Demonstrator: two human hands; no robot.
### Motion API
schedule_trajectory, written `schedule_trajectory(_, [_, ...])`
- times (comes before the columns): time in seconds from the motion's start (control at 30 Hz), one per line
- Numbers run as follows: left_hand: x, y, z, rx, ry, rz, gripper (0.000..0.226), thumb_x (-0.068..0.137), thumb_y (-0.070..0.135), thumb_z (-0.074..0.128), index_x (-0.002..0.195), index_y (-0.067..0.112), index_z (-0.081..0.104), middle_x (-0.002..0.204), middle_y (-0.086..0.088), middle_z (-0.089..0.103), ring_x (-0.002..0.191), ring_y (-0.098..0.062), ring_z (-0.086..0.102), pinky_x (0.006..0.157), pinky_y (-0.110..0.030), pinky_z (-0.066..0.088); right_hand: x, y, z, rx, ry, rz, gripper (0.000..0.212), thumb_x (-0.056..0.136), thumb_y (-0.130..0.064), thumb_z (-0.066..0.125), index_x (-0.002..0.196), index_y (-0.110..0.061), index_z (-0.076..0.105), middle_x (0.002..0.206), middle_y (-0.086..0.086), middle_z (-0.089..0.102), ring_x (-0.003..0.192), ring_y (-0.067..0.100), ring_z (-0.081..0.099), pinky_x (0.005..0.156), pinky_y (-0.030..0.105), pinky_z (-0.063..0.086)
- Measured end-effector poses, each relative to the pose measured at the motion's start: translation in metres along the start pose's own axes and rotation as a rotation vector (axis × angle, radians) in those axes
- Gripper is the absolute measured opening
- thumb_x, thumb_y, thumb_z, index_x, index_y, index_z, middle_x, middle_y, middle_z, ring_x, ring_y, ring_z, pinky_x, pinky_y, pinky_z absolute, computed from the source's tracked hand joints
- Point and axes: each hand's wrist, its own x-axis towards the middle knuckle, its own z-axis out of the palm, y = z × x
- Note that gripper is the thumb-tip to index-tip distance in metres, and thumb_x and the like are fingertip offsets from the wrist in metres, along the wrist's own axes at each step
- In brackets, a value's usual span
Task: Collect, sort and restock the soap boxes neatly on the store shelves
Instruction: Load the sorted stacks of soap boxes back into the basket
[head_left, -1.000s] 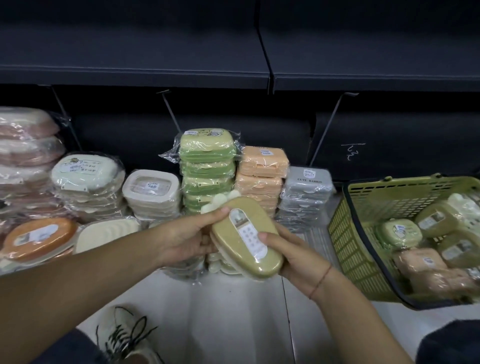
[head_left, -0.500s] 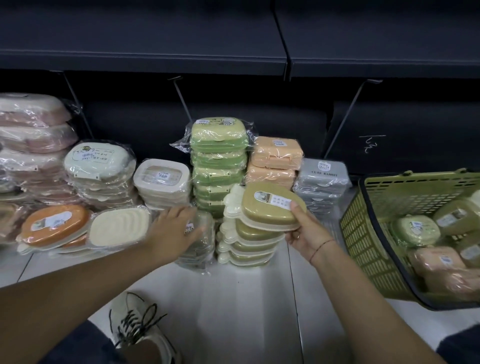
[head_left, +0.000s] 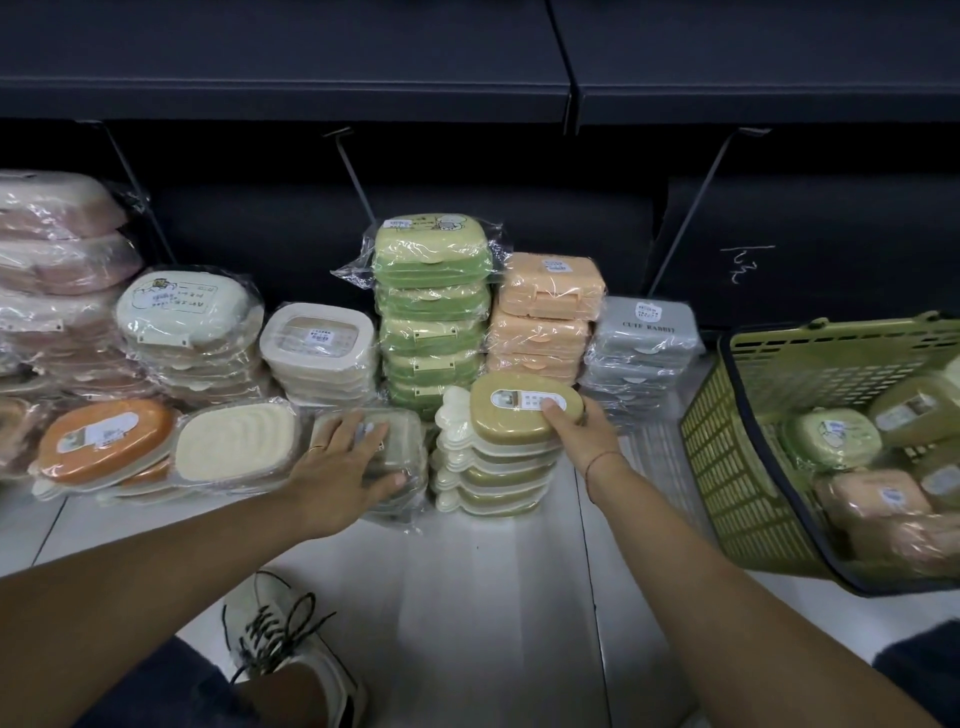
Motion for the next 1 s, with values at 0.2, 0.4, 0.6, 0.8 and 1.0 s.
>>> schedule_trajectory(0.2, [0.003,0.01,-0.006,-0.015,0.061,-0.006,0.075,0.095,0.059,0.04,0.156,0.027,0.011,0.163,-0.006,0.0,0.15,-0.026,-0.004,0.12,-0.038,0.004,-0.004,-0.017,-0.022,-0.334,-0.015,-0.059,0.076,0.086,-0.058,0.057,0.146,-0.018,0.035,0.149,0.011,0.032,0.135,0.034,0.036,0.11,0.048,0.035])
schedule_trajectory(0.4, [-0.007,0.078,-0.026,-0.112,0.279,0.337,0.076,0.086,0.064,0.041,0.146,0.018,0.041,0.152,-0.002,0.033,0.141,-0.022,0.028,0.112,-0.034,0.024,-0.026,-0.085,-0.128,-0.643,-0.462,-0.18,0.027,0.098,-0.047,0.046,0.11,-0.025,0.058,0.106,-0.008,0.057,0.102,0.012,0.058,0.082,0.02,0.043])
schedule_trajectory(0.6, [0.001,0.239,-0.026,-0.381,0.159,0.728,0.072,0.081,0.079,0.03,0.125,0.028,0.055,0.122,0.02,0.047,0.112,0.005,0.044,0.091,-0.005,0.029,-0.003,-0.102,-0.314,-0.582,-0.166,-0.009,0.049,0.1,-0.041,0.043,0.138,-0.011,0.045,0.125,0.015,0.056,0.11,0.023,0.057,0.095,0.034,0.048])
schedule_trajectory(0.8, [0.043,0.429,0.026,-0.551,-0.309,0.604,0.04,0.097,0.05,0.047,0.121,0.02,0.058,0.118,0.001,0.06,0.11,-0.017,0.056,0.095,-0.031,0.046,0.043,0.006,-0.466,-0.628,0.282,0.158,0.094,0.068,-0.084,0.057,0.133,-0.016,0.053,0.142,0.011,0.049,0.128,0.031,0.047,0.109,0.046,0.035])
schedule_trajectory(1.0, [0.087,0.534,0.083,-0.839,-0.709,0.055,0.069,0.098,0.055,0.043,0.151,0.013,0.03,0.154,-0.01,0.035,0.137,-0.028,0.039,0.111,-0.033,0.033,0.077,0.068,-0.494,-0.56,0.467,0.237,0.086,0.078,-0.048,0.074,0.147,-0.016,0.034,0.146,0.018,0.033,0.132,0.037,0.039,0.108,0.052,0.037])
